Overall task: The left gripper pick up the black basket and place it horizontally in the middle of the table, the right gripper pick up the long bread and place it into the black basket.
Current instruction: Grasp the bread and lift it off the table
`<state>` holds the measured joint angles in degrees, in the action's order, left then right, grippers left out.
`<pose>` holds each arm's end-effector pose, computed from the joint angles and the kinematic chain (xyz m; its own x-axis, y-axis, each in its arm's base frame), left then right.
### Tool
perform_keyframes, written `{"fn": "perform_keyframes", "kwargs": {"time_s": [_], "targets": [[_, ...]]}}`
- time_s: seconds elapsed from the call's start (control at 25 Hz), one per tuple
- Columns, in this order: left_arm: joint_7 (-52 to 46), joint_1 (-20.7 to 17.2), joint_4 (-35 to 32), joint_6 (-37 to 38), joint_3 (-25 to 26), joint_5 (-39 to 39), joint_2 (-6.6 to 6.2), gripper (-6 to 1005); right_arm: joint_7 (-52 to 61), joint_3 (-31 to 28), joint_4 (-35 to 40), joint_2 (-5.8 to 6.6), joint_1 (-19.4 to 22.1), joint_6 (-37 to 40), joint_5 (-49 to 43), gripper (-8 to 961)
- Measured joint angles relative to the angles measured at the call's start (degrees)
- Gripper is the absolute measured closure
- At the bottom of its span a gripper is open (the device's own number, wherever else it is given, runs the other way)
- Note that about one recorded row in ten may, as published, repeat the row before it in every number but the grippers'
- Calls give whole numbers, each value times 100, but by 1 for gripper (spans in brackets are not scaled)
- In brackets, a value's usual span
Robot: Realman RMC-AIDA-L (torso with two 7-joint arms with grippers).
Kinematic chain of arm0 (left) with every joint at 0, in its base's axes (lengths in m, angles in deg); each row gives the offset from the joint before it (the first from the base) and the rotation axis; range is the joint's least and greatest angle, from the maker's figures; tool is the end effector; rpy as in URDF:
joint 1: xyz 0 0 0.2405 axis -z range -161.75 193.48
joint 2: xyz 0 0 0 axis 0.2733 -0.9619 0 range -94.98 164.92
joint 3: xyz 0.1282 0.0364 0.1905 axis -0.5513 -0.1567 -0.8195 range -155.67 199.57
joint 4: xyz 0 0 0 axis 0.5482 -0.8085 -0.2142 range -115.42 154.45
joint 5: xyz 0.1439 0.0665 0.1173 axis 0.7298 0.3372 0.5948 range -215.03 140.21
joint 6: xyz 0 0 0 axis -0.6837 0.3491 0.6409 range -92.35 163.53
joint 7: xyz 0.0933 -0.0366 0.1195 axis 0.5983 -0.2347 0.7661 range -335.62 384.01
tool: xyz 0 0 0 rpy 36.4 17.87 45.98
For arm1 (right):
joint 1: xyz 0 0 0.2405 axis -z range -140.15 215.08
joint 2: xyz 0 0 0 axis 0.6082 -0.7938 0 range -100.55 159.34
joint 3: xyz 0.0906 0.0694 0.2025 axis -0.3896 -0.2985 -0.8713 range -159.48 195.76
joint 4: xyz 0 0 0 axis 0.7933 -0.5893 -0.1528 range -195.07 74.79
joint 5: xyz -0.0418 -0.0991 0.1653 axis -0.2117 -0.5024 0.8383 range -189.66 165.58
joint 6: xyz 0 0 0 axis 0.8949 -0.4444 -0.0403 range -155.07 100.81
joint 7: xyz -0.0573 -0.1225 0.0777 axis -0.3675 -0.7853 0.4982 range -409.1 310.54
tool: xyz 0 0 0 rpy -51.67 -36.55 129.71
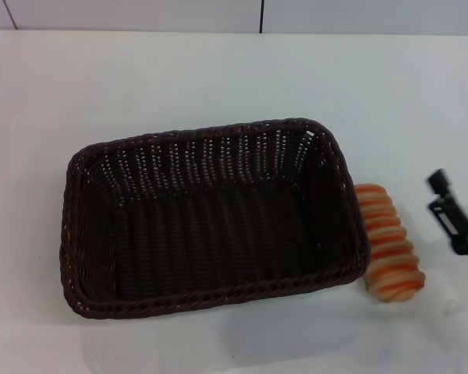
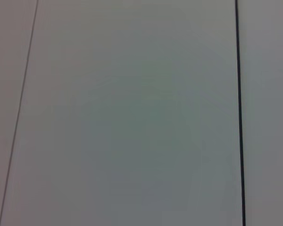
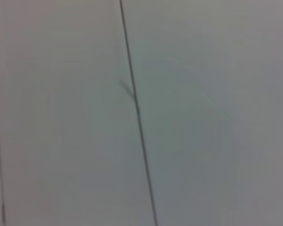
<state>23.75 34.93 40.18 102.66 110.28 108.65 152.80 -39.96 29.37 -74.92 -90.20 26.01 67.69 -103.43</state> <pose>-0.3268 0.3296 0.1046 0.7085 -0.2662 0.6536 0.7056 0.2828 -0.6497 0.2820 0.2026 -0.0312 0.5732 0.1137 -0.8115 -0.7346 -0.3676 -0.5704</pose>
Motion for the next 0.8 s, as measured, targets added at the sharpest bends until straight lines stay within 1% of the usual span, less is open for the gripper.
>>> {"fn": "perform_keyframes", "kwargs": {"time_s": [0.08, 0.12, 0.16, 0.32, 0.52, 0.8], "targets": [[-35, 0, -16, 39, -14, 0, -1, 199, 0, 4, -18, -2, -119, -326, -73, 158], [-52, 0, -19, 52, -26, 1, 0, 191, -1, 7, -56, -6, -225, -623, -112, 158], [-52, 0, -19, 52, -26, 1, 0, 182, -1, 7, -56, -6, -225, -623, -112, 158], [-107, -1, -37, 66, -48, 3, 4, 165, 0, 10, -177, -6, -409, -1194, -195, 158], [-154, 2, -48, 88, -48, 42, 4, 166, 0, 11, -223, -11, -477, -1449, -203, 159], [-200, 100, -93, 120, -44, 104, 3, 165, 0, 8, -299, -12, -693, -2069, -234, 161]]}}
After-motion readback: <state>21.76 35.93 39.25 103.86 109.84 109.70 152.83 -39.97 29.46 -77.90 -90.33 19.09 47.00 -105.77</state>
